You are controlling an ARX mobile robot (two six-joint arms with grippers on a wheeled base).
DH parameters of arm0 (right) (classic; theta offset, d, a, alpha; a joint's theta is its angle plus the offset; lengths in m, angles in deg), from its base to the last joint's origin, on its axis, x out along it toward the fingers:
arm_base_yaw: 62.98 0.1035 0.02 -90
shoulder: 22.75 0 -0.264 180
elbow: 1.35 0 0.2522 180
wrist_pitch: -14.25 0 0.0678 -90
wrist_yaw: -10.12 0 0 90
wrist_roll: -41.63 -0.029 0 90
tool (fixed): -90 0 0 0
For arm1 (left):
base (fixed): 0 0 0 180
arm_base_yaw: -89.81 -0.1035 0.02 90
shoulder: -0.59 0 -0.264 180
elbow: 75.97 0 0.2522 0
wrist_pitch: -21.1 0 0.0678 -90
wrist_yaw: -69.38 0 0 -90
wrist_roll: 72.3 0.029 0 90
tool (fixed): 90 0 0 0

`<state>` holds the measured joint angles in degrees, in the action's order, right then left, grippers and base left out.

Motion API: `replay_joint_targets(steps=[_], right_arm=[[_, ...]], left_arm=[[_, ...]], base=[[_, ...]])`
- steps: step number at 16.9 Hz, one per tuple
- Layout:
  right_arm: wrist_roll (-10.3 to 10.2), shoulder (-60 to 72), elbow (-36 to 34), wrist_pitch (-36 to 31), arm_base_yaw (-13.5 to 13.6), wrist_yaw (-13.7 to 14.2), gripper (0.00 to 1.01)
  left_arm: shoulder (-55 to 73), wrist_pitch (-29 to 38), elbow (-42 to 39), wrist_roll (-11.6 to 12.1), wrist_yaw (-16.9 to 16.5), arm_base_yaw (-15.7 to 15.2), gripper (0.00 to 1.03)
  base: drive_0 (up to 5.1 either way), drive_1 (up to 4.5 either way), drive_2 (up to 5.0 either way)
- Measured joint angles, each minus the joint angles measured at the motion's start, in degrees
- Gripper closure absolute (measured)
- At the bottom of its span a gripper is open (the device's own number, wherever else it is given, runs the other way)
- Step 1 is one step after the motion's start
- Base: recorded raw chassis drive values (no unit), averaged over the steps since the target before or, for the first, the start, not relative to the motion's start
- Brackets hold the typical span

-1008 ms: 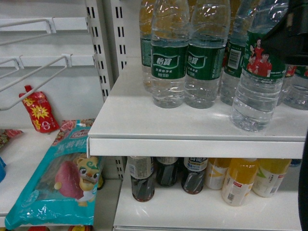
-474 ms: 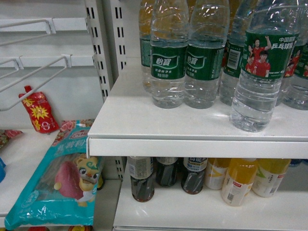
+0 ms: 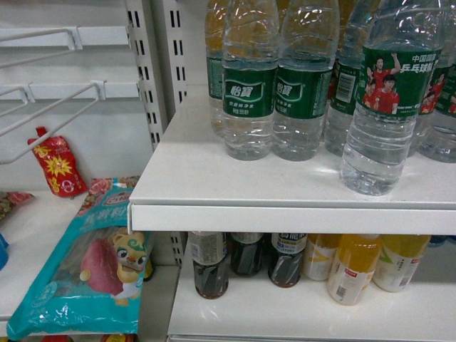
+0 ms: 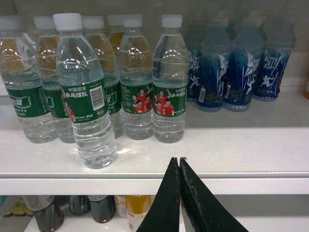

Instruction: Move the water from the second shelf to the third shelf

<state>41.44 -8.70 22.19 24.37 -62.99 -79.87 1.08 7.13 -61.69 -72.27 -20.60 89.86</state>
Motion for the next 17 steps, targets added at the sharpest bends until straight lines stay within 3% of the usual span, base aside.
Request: replay_joint_targets(steps=[1,3,17], right_arm=[[0.0,-1.2,-1.1,-0.4,0.0,0.0,0.99],[0.0,-8.8,-3.2,5.3,0.0,0.0,0.99],[0.0,-13.8,-9.0,3.6,0.0,0.0,0.99]], left_arm=[[0.0,0.0,0.0,0.0,0.0,0.0,0.05],[0.0,0.0,0.0,0.0,0.0,0.0,0.05],[0.0,0.0,0.0,0.0,0.0,0.0,0.05]], base=[[0.0,0.0,0.0],[0.0,0.0,0.0],[0.0,0.0,0.0]])
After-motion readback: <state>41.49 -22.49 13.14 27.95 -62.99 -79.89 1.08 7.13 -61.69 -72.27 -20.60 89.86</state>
